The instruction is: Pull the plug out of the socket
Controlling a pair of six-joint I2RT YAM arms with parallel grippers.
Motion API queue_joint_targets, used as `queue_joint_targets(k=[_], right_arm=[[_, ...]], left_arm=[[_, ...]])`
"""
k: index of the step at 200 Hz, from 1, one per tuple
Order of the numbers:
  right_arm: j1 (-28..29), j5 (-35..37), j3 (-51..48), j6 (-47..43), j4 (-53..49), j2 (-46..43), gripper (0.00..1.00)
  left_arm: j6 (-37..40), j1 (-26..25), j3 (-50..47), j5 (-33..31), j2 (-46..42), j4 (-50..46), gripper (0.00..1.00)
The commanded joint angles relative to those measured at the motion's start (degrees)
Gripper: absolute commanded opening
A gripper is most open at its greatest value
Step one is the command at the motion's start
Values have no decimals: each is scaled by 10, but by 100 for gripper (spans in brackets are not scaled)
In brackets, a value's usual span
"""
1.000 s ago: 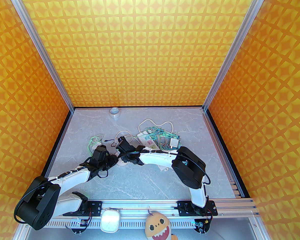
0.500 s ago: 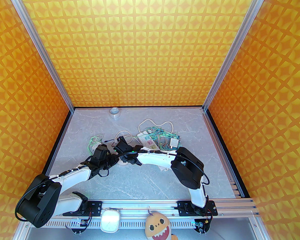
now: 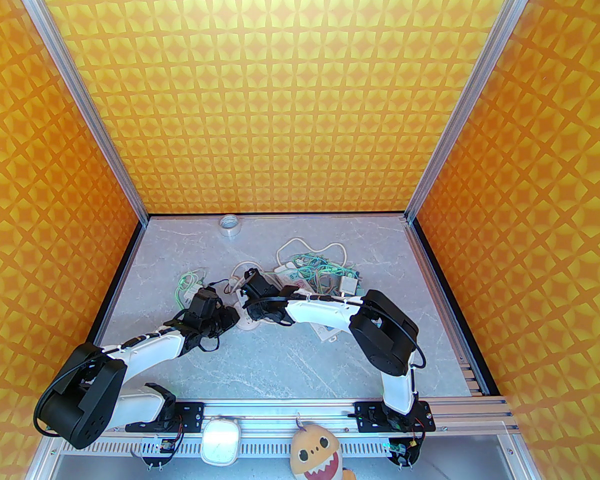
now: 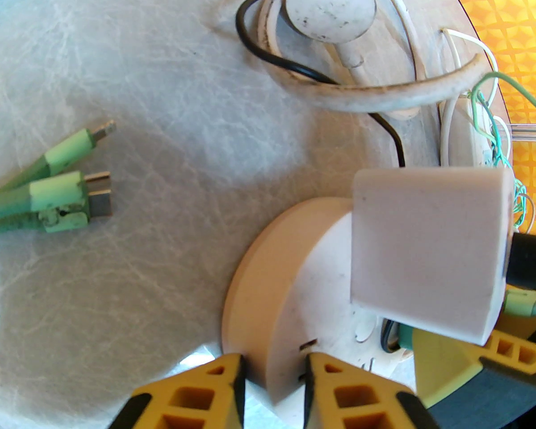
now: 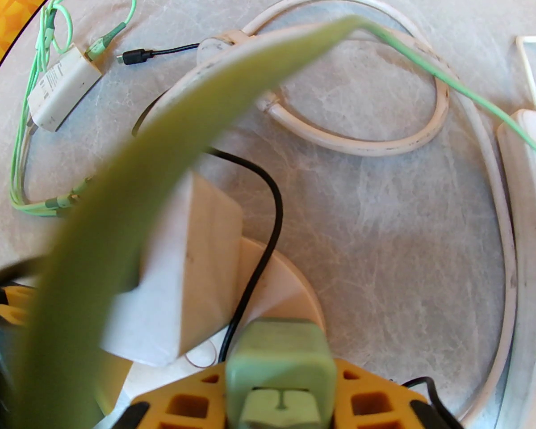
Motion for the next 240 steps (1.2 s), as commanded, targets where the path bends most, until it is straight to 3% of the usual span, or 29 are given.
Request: queue_joint_targets(k=[1,61,104,162,185,207,240], right_arm=[[10,-66,8,12,25,-28,25],[70,67,74,-48,-66,13,27],[73,83,72,-51,-67,10,27],[40,-14,31,-26,-16,-19,27],[41,-41,34,-23,-11,-10,27],[44,-48,38,-19,-8,-2,27],[47,-50,41,-17,-7,1,28]], left_arm=[[8,-3,-19,-35,33,-85,26],[10,-4,-12,-36,36,-89,26],[10,-4,-13,-36,37,-90,26],[9,-4,-27,-13,-7,-49,29],[14,-5,-29,11,-39,-11,45],[18,-6,-27,18,-49,12,53],[15,-6,-26,18,-20,13,49]])
